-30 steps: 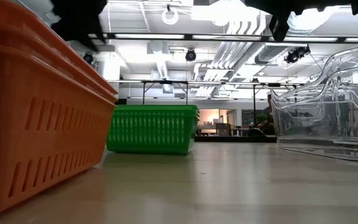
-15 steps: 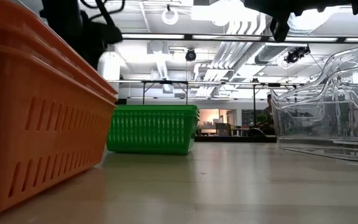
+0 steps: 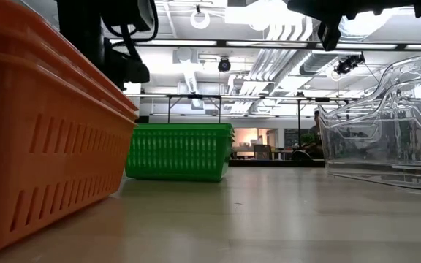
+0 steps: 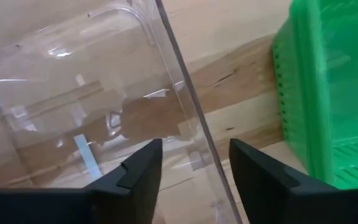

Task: Stack baskets by color
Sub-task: Stack the left transparent bin on the right transparent bin

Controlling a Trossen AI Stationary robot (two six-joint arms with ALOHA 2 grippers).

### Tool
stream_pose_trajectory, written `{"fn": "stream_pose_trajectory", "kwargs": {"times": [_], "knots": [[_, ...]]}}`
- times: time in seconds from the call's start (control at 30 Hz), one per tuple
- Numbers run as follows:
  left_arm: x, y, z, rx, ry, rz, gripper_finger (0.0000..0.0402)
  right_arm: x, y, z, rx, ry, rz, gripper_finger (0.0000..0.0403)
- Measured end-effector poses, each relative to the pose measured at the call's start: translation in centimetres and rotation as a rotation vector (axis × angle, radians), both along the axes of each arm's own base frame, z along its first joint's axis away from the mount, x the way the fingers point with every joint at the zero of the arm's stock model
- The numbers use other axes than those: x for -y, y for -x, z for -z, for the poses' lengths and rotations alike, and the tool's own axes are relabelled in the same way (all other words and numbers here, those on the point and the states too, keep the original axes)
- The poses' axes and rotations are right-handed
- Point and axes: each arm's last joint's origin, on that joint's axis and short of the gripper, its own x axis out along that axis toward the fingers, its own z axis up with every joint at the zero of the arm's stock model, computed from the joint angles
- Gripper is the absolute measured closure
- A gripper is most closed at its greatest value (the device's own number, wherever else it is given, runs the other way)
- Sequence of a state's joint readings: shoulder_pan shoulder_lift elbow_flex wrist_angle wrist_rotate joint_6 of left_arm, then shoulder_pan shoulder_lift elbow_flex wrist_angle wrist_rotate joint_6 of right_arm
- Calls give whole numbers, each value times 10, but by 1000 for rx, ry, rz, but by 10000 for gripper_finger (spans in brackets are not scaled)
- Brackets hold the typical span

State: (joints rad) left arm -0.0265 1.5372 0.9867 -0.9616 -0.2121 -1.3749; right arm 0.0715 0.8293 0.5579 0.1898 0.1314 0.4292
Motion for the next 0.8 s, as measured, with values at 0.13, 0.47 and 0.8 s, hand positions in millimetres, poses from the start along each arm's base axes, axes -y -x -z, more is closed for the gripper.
{"fn": "stream_pose_trajectory", "kwargs": {"times": [0.13, 0.47, 0.8], "knots": [[0, -2, 4, -21, 4, 14, 277, 0, 0, 1, -8, 1, 0, 403], [-2, -1, 2, -29, -30, 121, 391, 0, 0, 1, -14, 1, 1, 403], [-7, 22, -63, 25, -132, 223, 401, 0, 0, 1, -9, 1, 0, 403]]}}
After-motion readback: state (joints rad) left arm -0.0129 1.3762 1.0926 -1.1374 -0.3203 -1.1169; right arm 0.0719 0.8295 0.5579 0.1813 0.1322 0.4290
